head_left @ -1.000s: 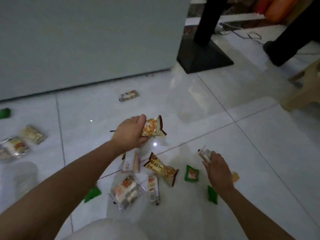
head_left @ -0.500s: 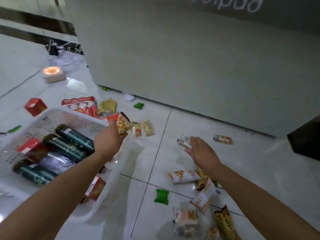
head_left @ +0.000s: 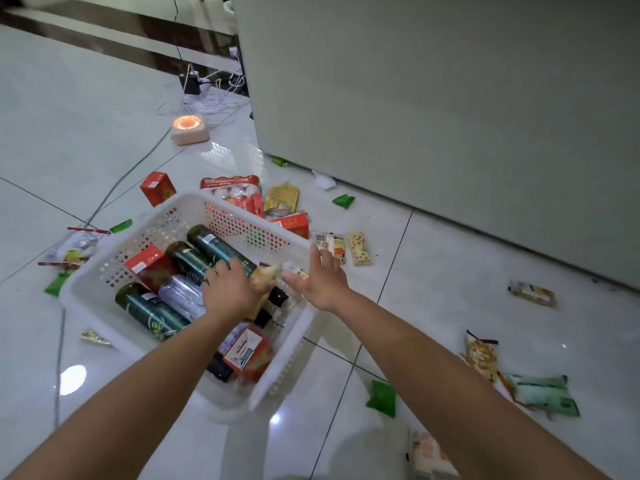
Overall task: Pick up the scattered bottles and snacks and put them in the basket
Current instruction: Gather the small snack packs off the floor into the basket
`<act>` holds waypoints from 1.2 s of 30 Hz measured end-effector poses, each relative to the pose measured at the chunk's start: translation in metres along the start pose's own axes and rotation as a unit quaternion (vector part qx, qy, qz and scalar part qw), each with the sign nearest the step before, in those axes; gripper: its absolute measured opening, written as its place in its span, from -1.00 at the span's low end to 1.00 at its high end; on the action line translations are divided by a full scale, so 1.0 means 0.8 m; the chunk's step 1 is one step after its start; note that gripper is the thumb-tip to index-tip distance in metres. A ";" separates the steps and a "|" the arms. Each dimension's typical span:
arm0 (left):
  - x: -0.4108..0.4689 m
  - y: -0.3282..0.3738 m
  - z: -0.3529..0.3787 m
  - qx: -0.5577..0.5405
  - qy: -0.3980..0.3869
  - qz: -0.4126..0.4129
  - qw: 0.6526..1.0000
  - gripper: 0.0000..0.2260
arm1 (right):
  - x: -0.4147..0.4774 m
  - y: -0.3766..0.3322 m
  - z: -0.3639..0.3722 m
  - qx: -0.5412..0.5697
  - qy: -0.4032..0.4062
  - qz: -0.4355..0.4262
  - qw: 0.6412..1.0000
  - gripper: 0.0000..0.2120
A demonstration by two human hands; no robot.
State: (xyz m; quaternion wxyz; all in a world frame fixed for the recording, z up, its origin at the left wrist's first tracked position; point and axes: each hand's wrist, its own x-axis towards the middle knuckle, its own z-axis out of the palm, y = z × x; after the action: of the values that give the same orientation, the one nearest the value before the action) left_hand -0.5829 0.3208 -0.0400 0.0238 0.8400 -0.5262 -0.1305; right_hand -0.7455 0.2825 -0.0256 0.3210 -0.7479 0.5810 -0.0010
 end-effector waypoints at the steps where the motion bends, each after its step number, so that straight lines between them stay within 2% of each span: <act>1: 0.001 0.004 0.003 -0.018 0.005 0.004 1.000 -0.23 | -0.002 0.011 0.001 -0.009 0.013 -0.005 1.000 -0.19; 4: -0.003 0.027 0.018 -0.051 0.043 0.069 0.995 -0.27 | -0.015 0.054 -0.008 -0.040 0.071 -0.007 0.997 -0.27; 7: -0.014 0.066 0.038 -0.031 0.048 0.179 0.982 -0.27 | -0.035 0.118 -0.028 -0.059 0.116 0.044 0.991 -0.31; 12: -0.049 0.153 0.079 0.018 0.032 0.359 0.932 -0.25 | -0.120 0.259 -0.047 -0.044 0.167 0.195 0.965 -0.32; 17: -0.102 0.224 0.135 0.061 -0.018 0.478 0.876 -0.22 | -0.246 0.364 -0.016 -0.021 0.202 0.400 0.894 -0.29; 19: -0.123 0.244 0.156 0.078 -0.059 0.490 0.866 -0.22 | -0.277 0.375 0.000 -0.012 0.198 0.455 0.868 -0.31; 22: -0.146 0.269 0.183 0.094 -0.130 0.483 0.861 -0.20 | -0.287 0.369 0.014 0.012 0.148 0.494 0.857 -0.31; 25: -0.153 0.279 0.200 0.123 -0.203 0.463 0.854 -0.23 | -0.272 0.361 0.024 0.050 0.122 0.494 0.860 -0.27; 28: -0.150 0.276 0.203 0.137 -0.211 0.446 0.859 -0.35 | -0.254 0.358 0.036 0.120 0.070 0.468 0.873 -0.26; 29: -0.149 0.273 0.203 0.132 -0.201 0.446 0.862 -0.43 | -0.247 0.356 0.039 0.141 0.039 0.460 0.876 -0.20; 32: -0.146 0.268 0.206 0.124 -0.184 0.450 0.865 -0.61 | -0.218 0.368 0.064 0.190 -0.029 0.449 0.872 0.16; 33: -0.145 0.267 0.207 0.121 -0.192 0.446 0.866 -0.61 | -0.209 0.373 0.073 0.211 -0.023 0.452 0.867 0.15; 36: -0.142 0.264 0.209 0.103 -0.229 0.413 0.875 -0.47 | -0.193 0.373 0.081 0.246 0.021 0.472 0.846 -0.16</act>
State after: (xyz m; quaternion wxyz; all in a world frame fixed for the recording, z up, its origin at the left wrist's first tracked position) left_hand -0.8563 0.3441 -0.1422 -0.1322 0.4903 -0.8265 -0.2431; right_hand -1.0309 0.4126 -0.1632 0.4439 -0.2793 0.8514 -0.0085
